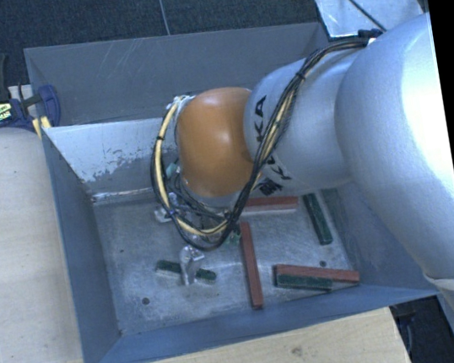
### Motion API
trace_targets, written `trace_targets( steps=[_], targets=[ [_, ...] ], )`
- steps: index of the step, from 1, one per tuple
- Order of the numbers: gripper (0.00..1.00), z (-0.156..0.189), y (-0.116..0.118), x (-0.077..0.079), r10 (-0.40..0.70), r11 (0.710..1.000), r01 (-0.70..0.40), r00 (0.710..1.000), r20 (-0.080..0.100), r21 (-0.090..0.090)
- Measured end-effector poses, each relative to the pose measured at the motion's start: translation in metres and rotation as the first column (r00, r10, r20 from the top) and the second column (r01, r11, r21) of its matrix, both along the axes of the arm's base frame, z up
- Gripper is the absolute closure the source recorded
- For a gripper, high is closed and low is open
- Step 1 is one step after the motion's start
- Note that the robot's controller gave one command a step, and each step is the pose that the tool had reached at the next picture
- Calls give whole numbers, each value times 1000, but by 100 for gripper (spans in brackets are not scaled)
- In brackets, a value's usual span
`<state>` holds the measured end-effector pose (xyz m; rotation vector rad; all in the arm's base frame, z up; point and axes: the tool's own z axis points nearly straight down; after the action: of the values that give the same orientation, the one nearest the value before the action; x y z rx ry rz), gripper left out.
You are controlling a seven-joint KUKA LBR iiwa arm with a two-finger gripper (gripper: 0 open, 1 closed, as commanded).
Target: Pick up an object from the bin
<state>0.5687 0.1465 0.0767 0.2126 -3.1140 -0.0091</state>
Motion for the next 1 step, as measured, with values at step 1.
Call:
trace_targets(
  steps=[1],
  targets=[
    [100, 7, 0, 0, -1, 1000, 1, 1000, 22, -2]
  ],
)
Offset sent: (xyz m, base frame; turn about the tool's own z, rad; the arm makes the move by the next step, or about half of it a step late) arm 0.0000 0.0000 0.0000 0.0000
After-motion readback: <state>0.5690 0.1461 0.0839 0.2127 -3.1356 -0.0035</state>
